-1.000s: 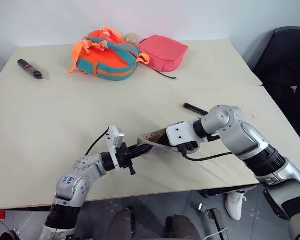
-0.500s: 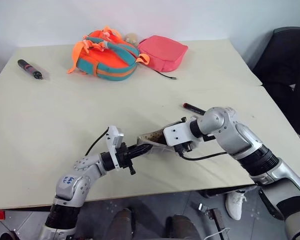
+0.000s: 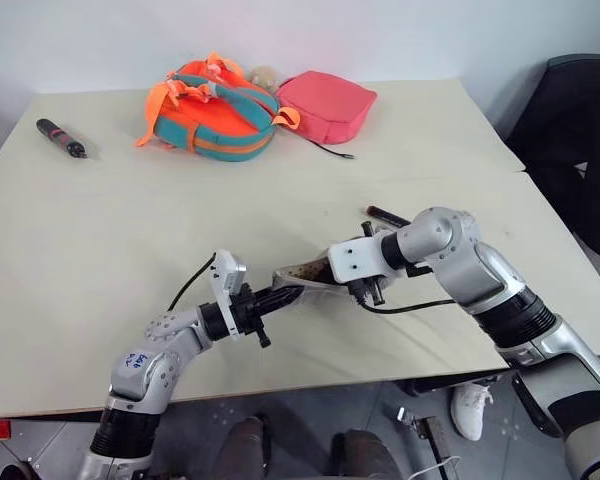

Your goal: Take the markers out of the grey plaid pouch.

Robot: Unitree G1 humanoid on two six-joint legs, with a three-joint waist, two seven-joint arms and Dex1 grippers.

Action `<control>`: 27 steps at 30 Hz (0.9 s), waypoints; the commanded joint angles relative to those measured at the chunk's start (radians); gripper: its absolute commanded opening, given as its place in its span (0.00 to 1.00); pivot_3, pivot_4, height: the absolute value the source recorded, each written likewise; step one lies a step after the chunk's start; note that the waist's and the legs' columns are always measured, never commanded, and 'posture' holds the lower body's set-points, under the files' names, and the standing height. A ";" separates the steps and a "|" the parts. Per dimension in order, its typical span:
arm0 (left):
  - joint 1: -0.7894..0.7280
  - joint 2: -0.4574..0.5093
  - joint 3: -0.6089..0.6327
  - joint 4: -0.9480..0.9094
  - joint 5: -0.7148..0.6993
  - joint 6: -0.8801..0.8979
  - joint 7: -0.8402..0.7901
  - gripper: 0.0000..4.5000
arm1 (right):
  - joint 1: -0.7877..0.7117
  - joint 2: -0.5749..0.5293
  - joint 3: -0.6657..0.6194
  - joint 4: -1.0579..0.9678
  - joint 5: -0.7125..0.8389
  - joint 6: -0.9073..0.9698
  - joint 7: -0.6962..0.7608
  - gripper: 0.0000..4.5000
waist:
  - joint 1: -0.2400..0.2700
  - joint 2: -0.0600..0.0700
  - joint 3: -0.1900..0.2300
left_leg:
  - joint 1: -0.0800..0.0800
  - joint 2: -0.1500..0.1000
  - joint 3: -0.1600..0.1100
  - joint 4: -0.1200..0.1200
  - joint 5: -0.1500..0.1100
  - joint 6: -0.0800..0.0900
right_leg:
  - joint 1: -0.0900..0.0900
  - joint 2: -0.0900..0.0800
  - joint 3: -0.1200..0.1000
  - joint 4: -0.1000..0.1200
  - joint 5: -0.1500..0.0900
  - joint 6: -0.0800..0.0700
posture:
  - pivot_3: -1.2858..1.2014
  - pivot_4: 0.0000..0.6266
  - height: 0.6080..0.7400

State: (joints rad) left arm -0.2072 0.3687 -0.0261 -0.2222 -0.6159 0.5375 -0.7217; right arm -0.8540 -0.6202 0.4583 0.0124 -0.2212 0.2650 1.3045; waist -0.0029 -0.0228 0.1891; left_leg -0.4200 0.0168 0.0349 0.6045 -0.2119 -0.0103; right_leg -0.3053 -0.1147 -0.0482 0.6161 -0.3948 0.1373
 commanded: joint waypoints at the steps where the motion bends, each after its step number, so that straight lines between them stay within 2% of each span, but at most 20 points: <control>1: -0.013 -0.005 0.016 0.005 0.020 -0.031 0.007 0.00 | -0.017 -0.029 -0.050 -0.058 0.041 0.023 0.019 0.00 | 0.001 0.000 0.000 | 0.000 0.000 0.000 0.000 0.000 0.000 | 0.000 0.000 0.000 0.000 0.000 0.000 | 0.52 0.24 1.00; 6: -0.023 -0.017 0.038 0.024 -0.017 0.004 0.013 0.00 | -0.011 -0.043 -0.043 -0.055 0.035 0.019 0.012 0.00 | 0.001 0.000 0.000 | 0.000 0.000 0.000 0.000 0.000 0.001 | 0.000 0.000 0.000 -0.001 0.000 0.000 | 0.52 0.24 1.00; 7: -0.026 -0.022 0.048 0.026 -0.048 0.039 0.016 0.00 | -0.010 -0.040 -0.042 -0.063 0.040 0.034 0.014 0.04 | 0.001 0.000 0.000 | 0.000 0.000 0.000 0.000 0.000 0.001 | 0.000 0.000 0.000 -0.001 0.000 0.000 | 0.52 0.24 1.00; 9: -0.030 -0.024 0.063 0.025 -0.113 0.115 0.013 0.00 | -0.010 -0.037 -0.041 -0.084 0.057 0.076 0.032 0.14 | 0.000 0.000 0.000 | 0.000 0.000 0.000 0.000 0.000 0.001 | 0.000 0.000 0.000 -0.001 0.000 0.000 | 0.52 0.24 1.00; 12: -0.040 -0.023 0.092 0.023 -0.195 0.204 0.005 0.00 | -0.012 -0.036 -0.019 -0.106 0.060 0.099 0.059 0.36 | 0.000 0.000 0.000 | 0.000 0.000 0.000 0.000 0.000 0.001 | 0.000 0.000 0.000 -0.001 0.000 0.000 | 0.52 0.24 1.00; 15: -0.042 -0.010 0.093 0.025 -0.159 0.177 0.000 0.00 | -0.004 -0.010 0.007 -0.070 0.035 0.062 0.027 0.59 | 0.000 0.000 0.000 | 0.000 0.000 0.000 0.000 0.000 0.001 | 0.000 0.000 0.000 -0.001 0.000 0.000 | 0.52 0.24 1.00; 20: -0.041 -0.007 0.093 0.029 -0.136 0.154 0.005 0.00 | 0.003 0.032 0.063 0.047 -0.029 -0.048 -0.044 0.59 | -0.002 0.000 0.000 | 0.000 0.000 0.000 0.000 0.000 0.001 | 0.000 0.000 0.000 -0.001 0.000 0.000 | 0.52 0.24 1.00; 27: -0.016 -0.016 0.083 0.009 -0.130 0.157 0.005 0.00 | -0.012 0.061 0.071 0.125 -0.064 -0.119 -0.073 0.59 | -0.002 0.000 0.000 | 0.000 0.000 0.000 0.000 0.000 0.000 | 0.000 0.000 0.000 -0.001 0.000 0.000 | 0.52 0.24 1.00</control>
State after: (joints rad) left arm -0.2302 0.3547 0.0501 -0.1815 -0.7408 0.7100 -0.7118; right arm -0.8616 -0.5628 0.5137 0.1234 -0.2648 0.1527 1.2358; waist -0.0053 -0.0228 0.1891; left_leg -0.4198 0.0168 0.0352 0.6049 -0.2121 -0.0099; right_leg -0.3051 -0.1142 -0.0483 0.6160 -0.3947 0.1374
